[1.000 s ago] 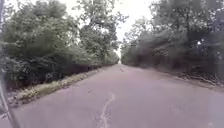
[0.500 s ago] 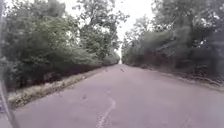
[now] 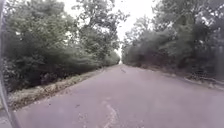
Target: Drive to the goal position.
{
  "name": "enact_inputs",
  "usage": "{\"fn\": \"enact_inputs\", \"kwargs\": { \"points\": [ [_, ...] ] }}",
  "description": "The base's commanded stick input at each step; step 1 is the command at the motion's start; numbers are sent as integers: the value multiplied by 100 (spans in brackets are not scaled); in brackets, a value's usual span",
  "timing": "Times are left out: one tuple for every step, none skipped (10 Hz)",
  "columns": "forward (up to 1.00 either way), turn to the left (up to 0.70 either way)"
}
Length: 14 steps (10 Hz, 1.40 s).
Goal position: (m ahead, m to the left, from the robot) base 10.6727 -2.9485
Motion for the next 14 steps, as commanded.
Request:
{"fn": "enact_inputs", "kwargs": {
  "points": [
    [70,0],
    [70,0],
    [70,-5],
    [70,-15],
    [70,-26],
    [70,-33],
    [70,-34],
    [70,-34],
    [70,-34],
    [70,-34],
    [70,-34],
    [70,-34],
    [70,-34],
    [70,-29]
  ]
}}
